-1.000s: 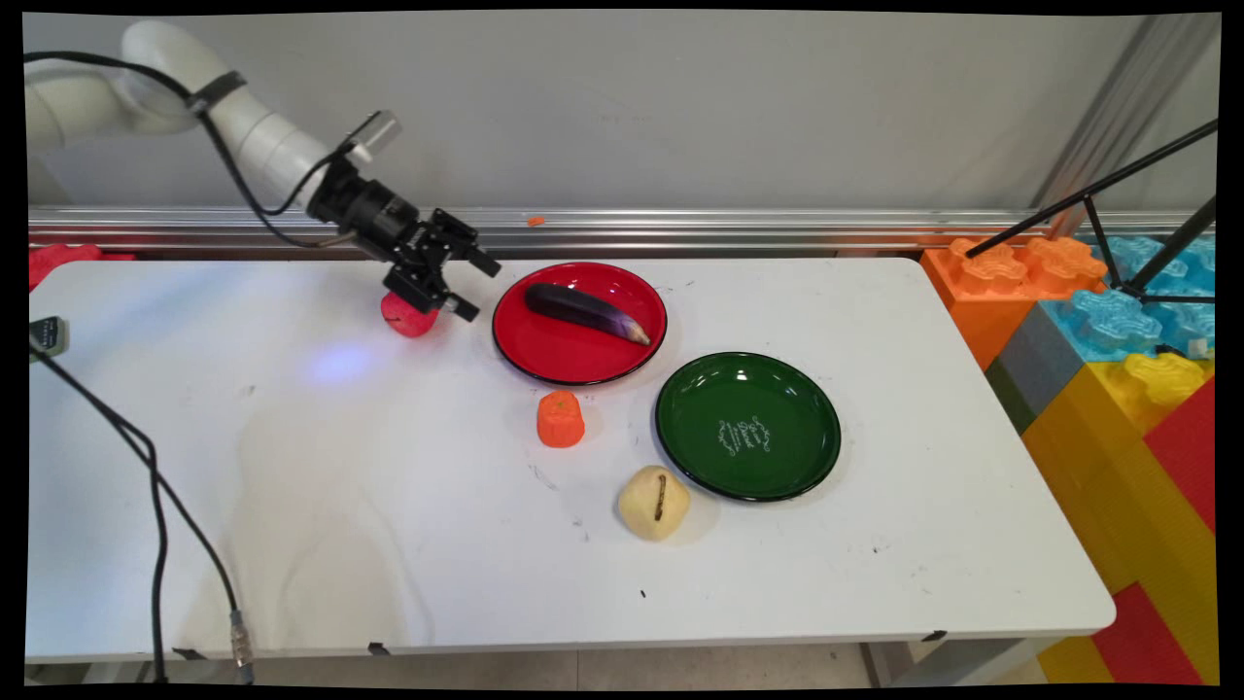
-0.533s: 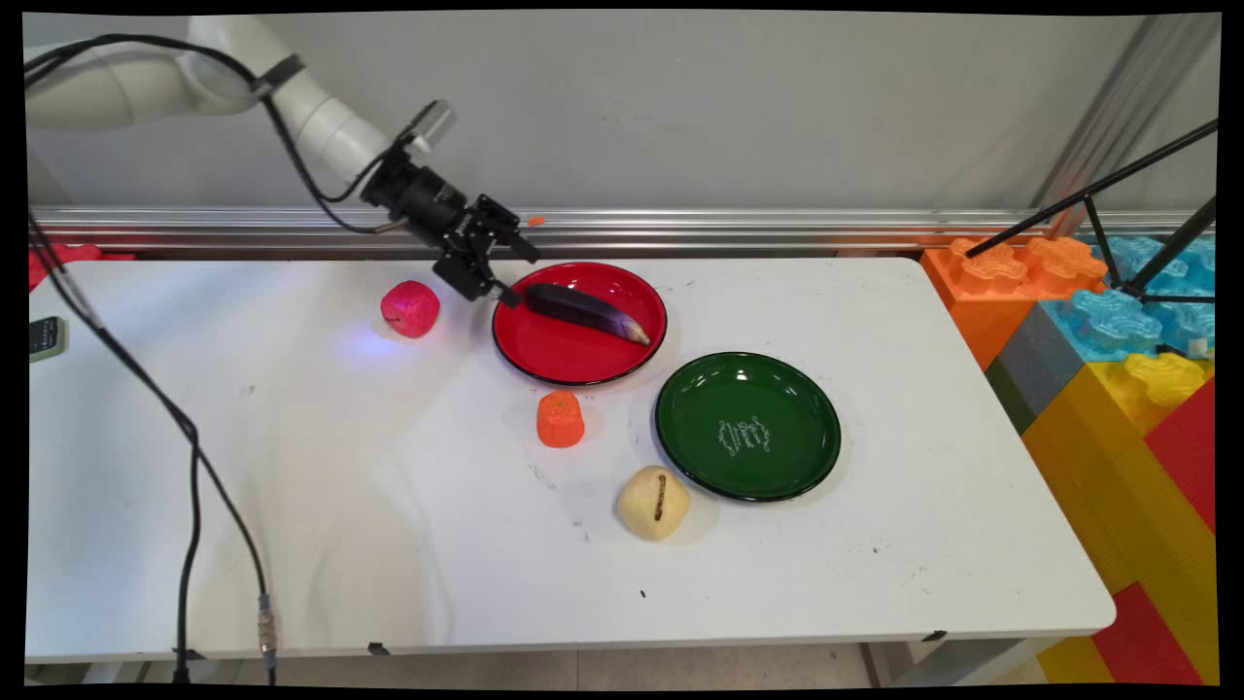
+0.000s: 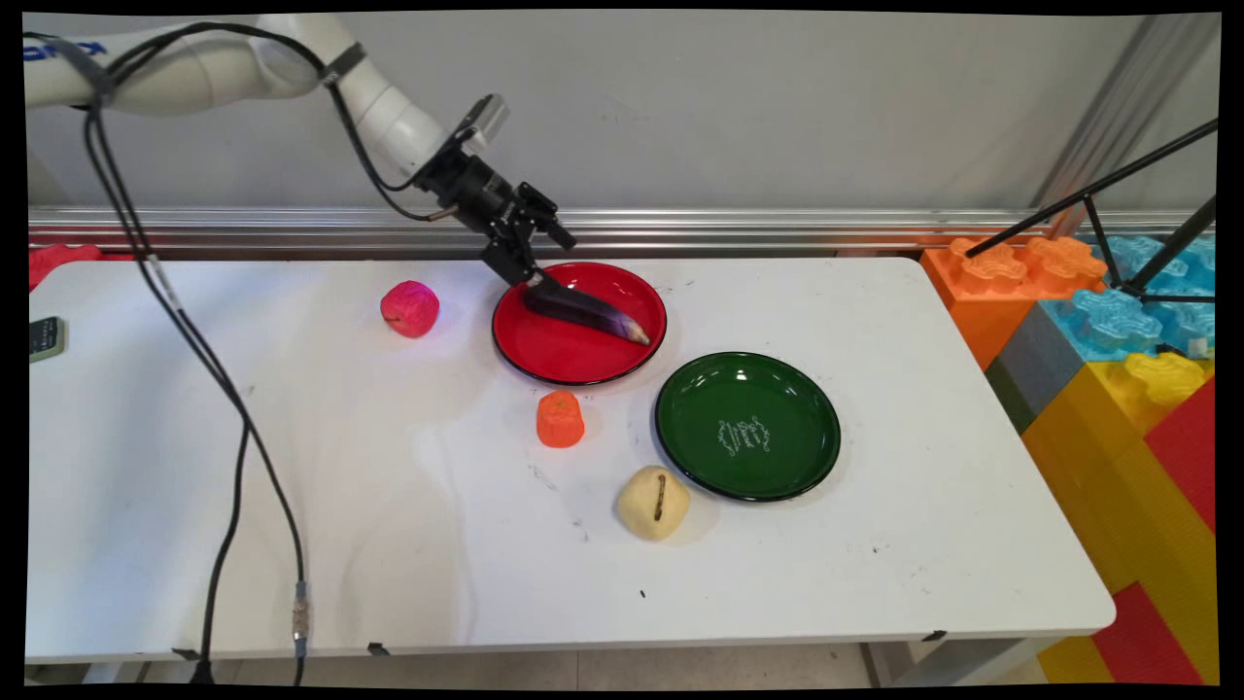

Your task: Pick up the eggplant from the red plate

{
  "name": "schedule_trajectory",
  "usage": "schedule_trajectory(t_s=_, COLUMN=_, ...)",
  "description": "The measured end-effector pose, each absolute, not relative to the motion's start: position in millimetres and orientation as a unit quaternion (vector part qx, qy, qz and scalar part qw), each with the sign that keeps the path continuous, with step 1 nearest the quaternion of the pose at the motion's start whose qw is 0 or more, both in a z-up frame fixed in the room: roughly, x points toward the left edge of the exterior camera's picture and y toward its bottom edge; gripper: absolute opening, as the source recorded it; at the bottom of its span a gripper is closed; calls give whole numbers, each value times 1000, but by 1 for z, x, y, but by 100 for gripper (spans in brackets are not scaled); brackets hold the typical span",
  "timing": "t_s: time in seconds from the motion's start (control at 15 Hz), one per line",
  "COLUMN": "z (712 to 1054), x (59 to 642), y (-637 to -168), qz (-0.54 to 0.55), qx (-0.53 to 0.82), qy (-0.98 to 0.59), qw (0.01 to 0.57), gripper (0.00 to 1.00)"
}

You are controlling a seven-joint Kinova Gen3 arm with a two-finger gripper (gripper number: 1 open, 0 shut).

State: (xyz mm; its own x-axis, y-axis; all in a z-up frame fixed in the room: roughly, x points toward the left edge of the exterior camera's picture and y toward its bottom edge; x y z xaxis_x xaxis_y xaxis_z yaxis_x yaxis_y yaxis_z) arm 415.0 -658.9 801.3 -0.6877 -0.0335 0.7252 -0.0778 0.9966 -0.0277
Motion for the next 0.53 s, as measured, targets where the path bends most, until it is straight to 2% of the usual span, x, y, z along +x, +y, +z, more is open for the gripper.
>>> schedule_trajectory(t_s=0.53, z=779, x=402, y=-681, qz=21, qx=22, qy=-928, qw=370, gripper=100)
